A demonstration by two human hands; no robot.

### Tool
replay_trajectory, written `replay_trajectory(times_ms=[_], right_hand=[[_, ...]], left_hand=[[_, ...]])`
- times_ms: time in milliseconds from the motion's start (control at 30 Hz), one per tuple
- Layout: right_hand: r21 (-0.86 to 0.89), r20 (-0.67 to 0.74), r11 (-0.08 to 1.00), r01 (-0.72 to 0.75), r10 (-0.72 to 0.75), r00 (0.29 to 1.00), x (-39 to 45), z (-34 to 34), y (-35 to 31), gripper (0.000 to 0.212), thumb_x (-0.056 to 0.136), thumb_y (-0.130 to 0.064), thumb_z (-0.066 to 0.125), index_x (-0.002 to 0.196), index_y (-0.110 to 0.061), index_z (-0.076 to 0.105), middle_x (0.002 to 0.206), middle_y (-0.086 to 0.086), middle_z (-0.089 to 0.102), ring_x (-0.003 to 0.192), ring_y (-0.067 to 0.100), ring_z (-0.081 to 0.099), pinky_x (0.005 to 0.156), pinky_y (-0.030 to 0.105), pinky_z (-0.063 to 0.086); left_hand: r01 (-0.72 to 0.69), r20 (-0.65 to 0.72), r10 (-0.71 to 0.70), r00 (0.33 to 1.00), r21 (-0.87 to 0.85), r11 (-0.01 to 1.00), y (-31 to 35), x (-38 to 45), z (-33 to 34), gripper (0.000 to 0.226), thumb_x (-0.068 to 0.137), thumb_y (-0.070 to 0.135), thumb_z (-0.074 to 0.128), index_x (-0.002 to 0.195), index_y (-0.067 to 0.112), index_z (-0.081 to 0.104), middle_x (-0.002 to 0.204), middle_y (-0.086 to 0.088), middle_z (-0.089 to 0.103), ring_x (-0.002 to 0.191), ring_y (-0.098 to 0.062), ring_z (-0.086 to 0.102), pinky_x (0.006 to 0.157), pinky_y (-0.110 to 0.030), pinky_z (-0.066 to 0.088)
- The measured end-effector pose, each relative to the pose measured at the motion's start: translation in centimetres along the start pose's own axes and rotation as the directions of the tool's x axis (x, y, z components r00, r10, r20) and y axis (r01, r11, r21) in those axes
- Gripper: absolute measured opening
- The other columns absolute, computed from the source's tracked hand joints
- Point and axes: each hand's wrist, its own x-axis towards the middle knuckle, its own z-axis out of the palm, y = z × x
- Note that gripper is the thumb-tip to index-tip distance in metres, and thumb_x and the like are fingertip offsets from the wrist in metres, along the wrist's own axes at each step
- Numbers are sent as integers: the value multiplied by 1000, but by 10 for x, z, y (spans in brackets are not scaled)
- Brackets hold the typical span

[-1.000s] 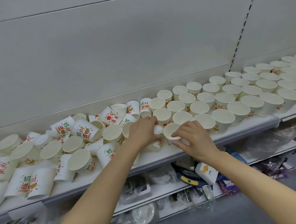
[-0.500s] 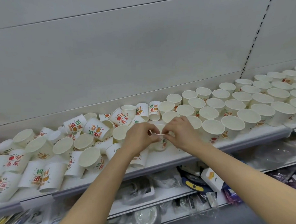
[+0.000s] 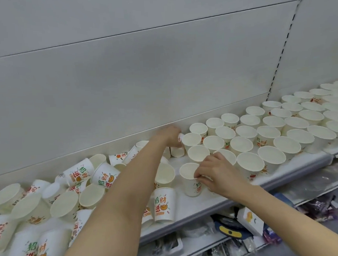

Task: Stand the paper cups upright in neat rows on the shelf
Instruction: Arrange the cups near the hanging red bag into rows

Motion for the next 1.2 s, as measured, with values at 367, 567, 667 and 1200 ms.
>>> replay_trajectory(times_ms=[367,567,667,1200], right_hand=[[-38,-21,997,66,-67,998,4,2,0,5,79,-27,65,82,-24,68,75,-10,65,77,17,56,74,30,35],[-107,-25,990,94,-97,995,-2,11,4,15,87,-31,55,80,-23,67,74,-10,63,77,19,56,73,30,35],[-77,-32,993,88,-91,995,1,9,3,12,81,-34,64,81,-22,69,76,-9,65,77,19,58,72,32,39],[-26,93,1000,6,-4,996,59,34,-56,6,74,-25,69,80,-25,72,76,-7,67,79,21,58,78,39,45]], left_hand=[[52,-189,-118,975,-323,945,-18,-11,-11,11,75,25,78,85,27,73,88,9,71,87,-14,64,68,-25,46],[-18,-280,-55,958,-253,967,-7,-33,6,16,79,30,75,95,28,73,99,11,71,95,-15,64,73,-28,47],[-16,-310,-94,946,-335,942,-19,-44,-3,24,79,32,76,104,31,73,105,14,71,97,-12,63,81,-29,49],[96,-273,-133,953,-146,985,-63,-68,-6,32,88,34,67,118,28,66,121,5,66,114,-18,58,89,-32,47]])
